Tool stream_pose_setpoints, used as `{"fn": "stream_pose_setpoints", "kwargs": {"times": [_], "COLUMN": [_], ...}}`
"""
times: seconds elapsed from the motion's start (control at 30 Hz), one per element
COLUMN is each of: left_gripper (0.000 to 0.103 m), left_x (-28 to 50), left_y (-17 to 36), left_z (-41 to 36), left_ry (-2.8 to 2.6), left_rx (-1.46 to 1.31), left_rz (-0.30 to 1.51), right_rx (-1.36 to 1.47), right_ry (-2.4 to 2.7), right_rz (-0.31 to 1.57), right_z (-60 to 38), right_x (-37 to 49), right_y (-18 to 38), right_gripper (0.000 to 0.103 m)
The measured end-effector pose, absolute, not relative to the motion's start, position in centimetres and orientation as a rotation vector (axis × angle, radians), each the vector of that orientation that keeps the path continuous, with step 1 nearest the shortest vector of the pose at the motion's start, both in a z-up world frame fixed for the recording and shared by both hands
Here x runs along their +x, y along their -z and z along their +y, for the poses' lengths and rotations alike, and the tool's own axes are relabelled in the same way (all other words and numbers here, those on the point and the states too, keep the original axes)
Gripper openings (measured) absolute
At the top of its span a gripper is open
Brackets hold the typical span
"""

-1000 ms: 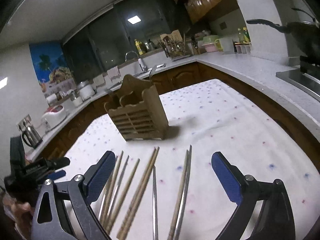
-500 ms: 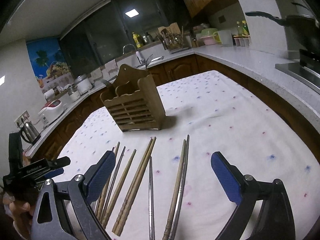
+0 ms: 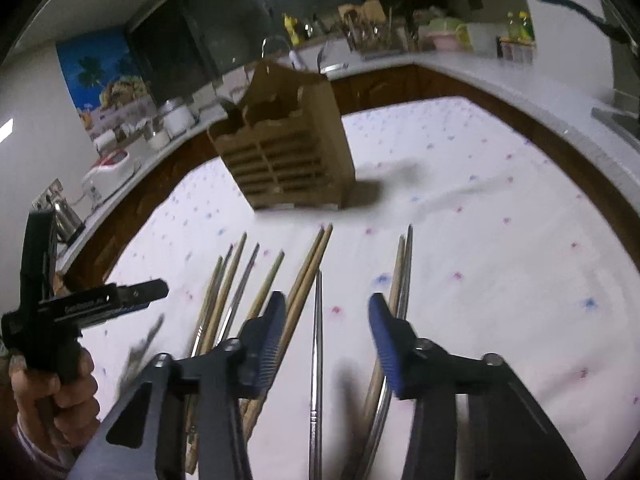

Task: Organize utensils
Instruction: 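Grasp a wooden chopstick with the left tool while the right tool grasps a metal chopstick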

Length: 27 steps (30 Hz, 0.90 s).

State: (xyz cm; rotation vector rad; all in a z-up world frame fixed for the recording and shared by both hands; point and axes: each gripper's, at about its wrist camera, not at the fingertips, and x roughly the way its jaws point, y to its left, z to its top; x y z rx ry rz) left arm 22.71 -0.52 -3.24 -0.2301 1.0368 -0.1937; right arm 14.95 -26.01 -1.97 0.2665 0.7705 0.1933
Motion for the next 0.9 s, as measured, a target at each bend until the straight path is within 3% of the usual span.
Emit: {"fn": "stream_pose_setpoints", "kwargs": {"times": [0.13, 0.23, 0.3, 0.37, 0.73, 0.9], "left_gripper": [0.040, 0.035, 0.016, 0.010, 0.008, 0.006], "left_x": [24.2, 25.3, 25.9, 26.4, 27.4, 27.2], "left_y": [3.6, 4.0, 4.4, 5.0, 5.2, 5.3], "left_z": [-1.6, -2.4, -2.8, -3.0, -4.7, -4.5], "left_ry": [0.207, 0.216, 0.217, 0.223, 0.249, 0.258], "left_rx": [-0.206, -0.186, -0.168, -0.164, -0.076, -0.080], "left_rz": [1.056, 1.070, 1.083, 1.104, 1.075, 1.066], "right_rx": [0.259, 0.236, 0.220, 0.206, 0.065, 0.060], "right_ry": [-0.199, -0.204, -0.208, -0.208, -0.184, -0.180], "right_rz": [0.812, 0.829, 0.849, 0.869, 0.896, 0.901], "right_z": [-25.5, -24.9, -24.4, -24.1, -22.0, -22.3], "right_x": [15.9, 16.5, 17.1, 17.6, 20.3, 20.6], "right_y": [2.9, 3.3, 3.7, 4.1, 5.0, 4.9], "right_gripper": [0.024, 0.022, 0.020, 0.017, 0.015, 0.007]}}
